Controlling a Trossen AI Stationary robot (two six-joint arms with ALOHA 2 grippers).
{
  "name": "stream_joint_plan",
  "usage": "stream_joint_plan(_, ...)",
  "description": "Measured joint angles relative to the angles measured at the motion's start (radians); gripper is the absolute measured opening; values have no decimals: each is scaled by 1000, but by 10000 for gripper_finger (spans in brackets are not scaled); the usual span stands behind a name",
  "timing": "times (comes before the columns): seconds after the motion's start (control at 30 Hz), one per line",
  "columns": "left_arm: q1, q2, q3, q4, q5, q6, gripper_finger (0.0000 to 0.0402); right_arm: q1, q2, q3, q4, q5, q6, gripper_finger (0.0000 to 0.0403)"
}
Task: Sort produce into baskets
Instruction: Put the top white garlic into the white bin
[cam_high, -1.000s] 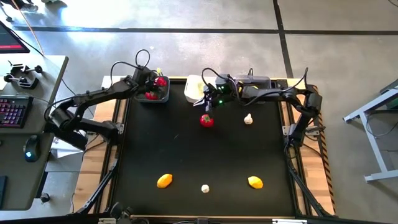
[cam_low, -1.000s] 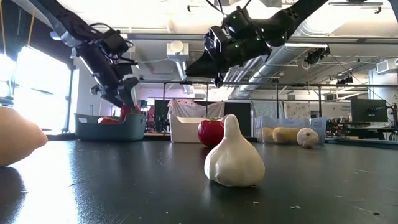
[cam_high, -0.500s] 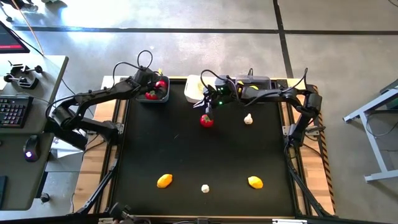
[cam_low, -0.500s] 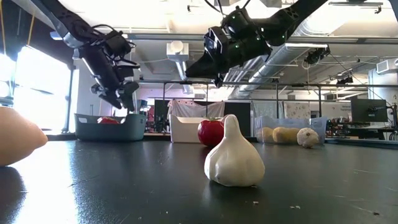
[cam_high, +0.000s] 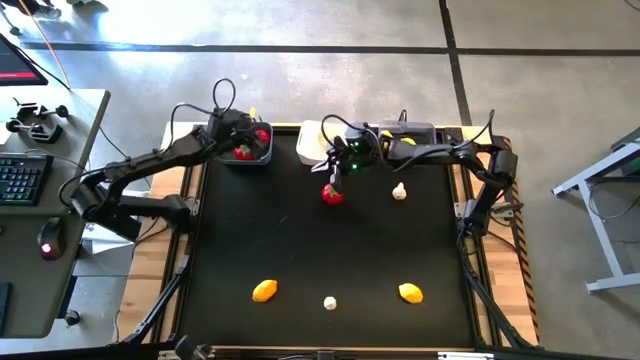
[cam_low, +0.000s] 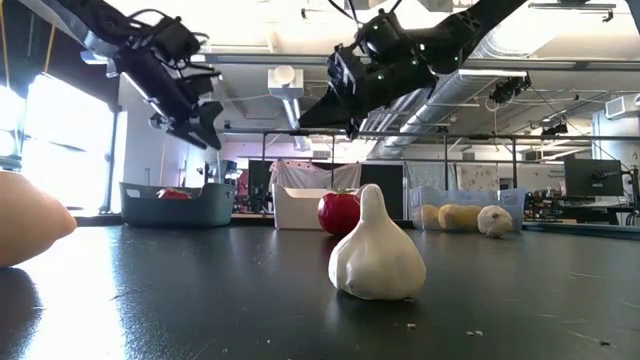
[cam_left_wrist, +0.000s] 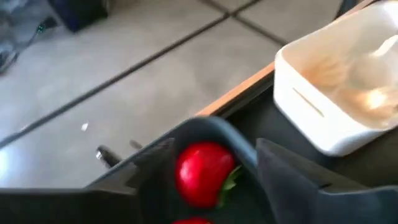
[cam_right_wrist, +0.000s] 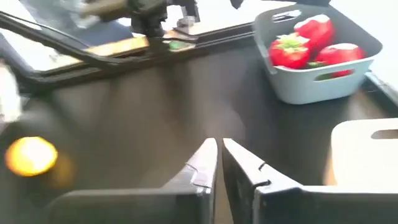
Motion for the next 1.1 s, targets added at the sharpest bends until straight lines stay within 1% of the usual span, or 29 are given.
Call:
stream_joint_plan(0.1, -45, -48, -71, 124, 0, 14, 146, 24, 0, -18, 32, 124, -27, 3)
stream_joint_plan(0.17, -76, -83, -129, 213, 1, 23, 104, 40, 0, -36, 65, 185, -29, 4)
stream_joint_plan(0.23, -111, -115, -183, 284, 6, 25, 63, 58, 0, -55, 104, 223, -29, 2)
stream_joint_plan(0.3, -145, -149, -229, 346, 34, 25, 26, 77, 0, -83, 164, 244, -29, 1)
stream_joint_plan(0.37, -186, -184, -268, 409, 72, 25, 7, 99, 0, -119, 244, 264, -10, 1)
stream_joint_plan(0.5, -281, -241, -332, 516, 91, 29, 10, 154, 0, -210, 410, 360, 16, 0)
stream_joint_plan(0.6, -354, -271, -365, 576, 91, 35, 3, 205, 0, -275, 525, 425, 17, 0)
stream_joint_plan(0.73, -450, -280, -383, 610, 91, 24, 2, 286, 0, -345, 621, 512, 42, 0)
stream_joint_plan(0.8, -498, -272, -400, 654, 91, 24, 1, 333, -8, -379, 626, 580, 73, 0)
stream_joint_plan(0.87, -544, -263, -424, 703, 89, 25, 1, 388, -18, -421, 625, 702, 109, 0)
stream_joint_plan(1.0, -608, -255, -470, 798, 70, 11, 0, 507, -75, -513, 623, 1027, 172, 0)
stream_joint_plan(1.1, -635, -255, -506, 875, 66, -16, 0, 581, -148, -576, 585, 1262, 262, 0)
